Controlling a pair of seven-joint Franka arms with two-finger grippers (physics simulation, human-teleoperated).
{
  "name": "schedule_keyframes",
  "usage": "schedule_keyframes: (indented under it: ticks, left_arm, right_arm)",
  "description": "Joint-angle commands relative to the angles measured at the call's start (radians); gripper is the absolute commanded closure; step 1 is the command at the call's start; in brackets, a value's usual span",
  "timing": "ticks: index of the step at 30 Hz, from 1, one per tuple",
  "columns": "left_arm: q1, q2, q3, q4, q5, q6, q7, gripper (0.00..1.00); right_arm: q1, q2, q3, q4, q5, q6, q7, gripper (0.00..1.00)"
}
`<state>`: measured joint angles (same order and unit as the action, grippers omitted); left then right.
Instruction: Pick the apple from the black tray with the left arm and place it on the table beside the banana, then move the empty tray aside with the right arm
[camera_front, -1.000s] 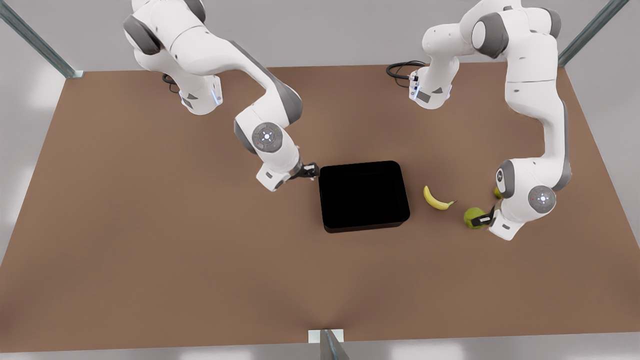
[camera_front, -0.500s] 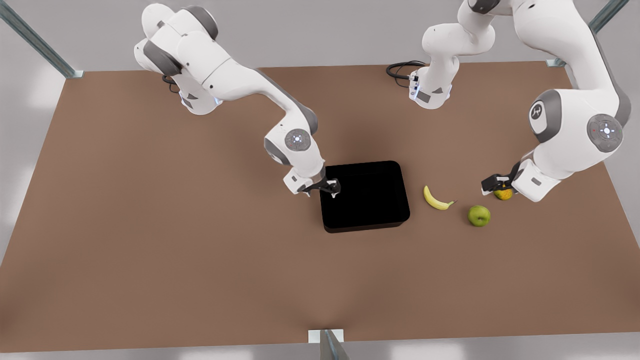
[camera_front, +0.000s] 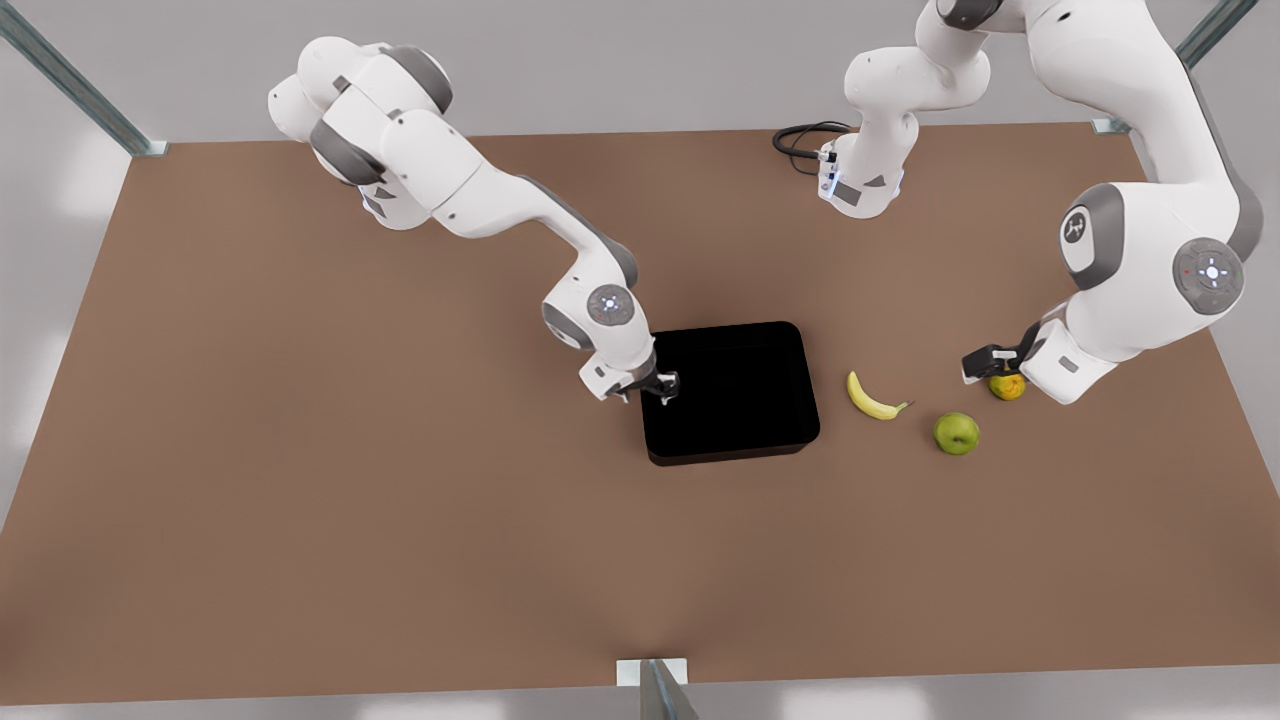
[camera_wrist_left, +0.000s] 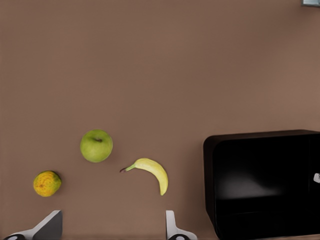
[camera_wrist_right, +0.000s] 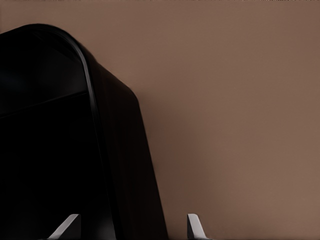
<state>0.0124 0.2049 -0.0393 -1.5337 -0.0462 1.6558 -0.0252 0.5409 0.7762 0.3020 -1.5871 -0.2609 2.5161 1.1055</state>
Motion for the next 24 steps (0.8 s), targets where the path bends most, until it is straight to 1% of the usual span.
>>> schedule_keyframes:
  ticks: [1, 2, 4, 6, 10, 12, 13, 15, 16, 19, 20, 21, 24]
  left_arm:
    - [-0.002, -0.001, -0.001, 0.001, 0.002, -0.004, 0.024, 0.0]
    - [-0.002, -0.001, -0.001, 0.001, 0.002, -0.004, 0.024, 0.0]
    - [-0.003, -0.001, -0.001, 0.001, 0.002, -0.004, 0.024, 0.0]
    - [-0.002, -0.001, -0.001, 0.001, 0.003, -0.004, 0.027, 0.0]
    - [0.001, -0.001, 0.001, 0.0, 0.003, -0.004, 0.028, 0.0]
    - [0.001, -0.001, 0.001, 0.001, 0.003, -0.004, 0.028, 0.0]
    - [0.001, -0.001, 0.001, 0.001, 0.003, -0.004, 0.028, 0.0]
    - [0.001, -0.001, 0.001, 0.0, 0.003, -0.004, 0.03, 0.0]
    - [0.001, -0.001, 0.001, 0.0, 0.003, -0.004, 0.028, 0.0]
    - [0.0, -0.001, 0.001, 0.0, 0.003, -0.004, 0.028, 0.0]
    - [0.0, -0.001, 0.001, 0.0, 0.002, -0.004, 0.028, 0.0]
    - [0.0, -0.001, 0.001, 0.0, 0.003, -0.004, 0.028, 0.0]
    - [-0.002, -0.001, 0.001, -0.002, 0.003, -0.004, 0.028, 0.0]
  right_arm:
    - [-0.013, 0.0, 0.009, 0.001, 0.002, 0.017, -0.044, 0.3]
    - [-0.013, 0.0, 0.009, 0.001, 0.0, 0.017, -0.047, 0.4]
    - [-0.019, 0.0, 0.019, 0.001, 0.002, 0.015, -0.055, 0.57]
    - [-0.027, 0.0, 0.029, 0.001, 0.002, 0.015, -0.055, 0.68]
    - [-0.027, -0.003, 0.031, 0.002, 0.002, 0.007, -0.055, 0.75]
    - [-0.027, -0.008, 0.042, 0.002, 0.002, 0.006, -0.055, 0.79]
    - [-0.044, -0.018, 0.063, 0.002, 0.002, -0.005, -0.056, 0.81]
    - [-0.056, -0.058, 0.081, 0.002, 0.002, -0.091, -0.078, 0.82]
    - [-0.068, -0.084, 0.091, 0.002, 0.003, -0.16, -0.11, 0.86]
    - [-0.09, -0.146, 0.1, 0.004, 0.005, -0.299, -0.194, 0.89]
    - [-0.107, -0.179, 0.101, 0.006, 0.086, -0.342, -0.283, 0.9]
    - [-0.133, -0.213, 0.098, 0.006, 0.118, -0.411, -0.357, 0.91]
    - [-0.193, -0.281, 0.098, 0.012, 0.153, -0.552, -0.521, 0.91]
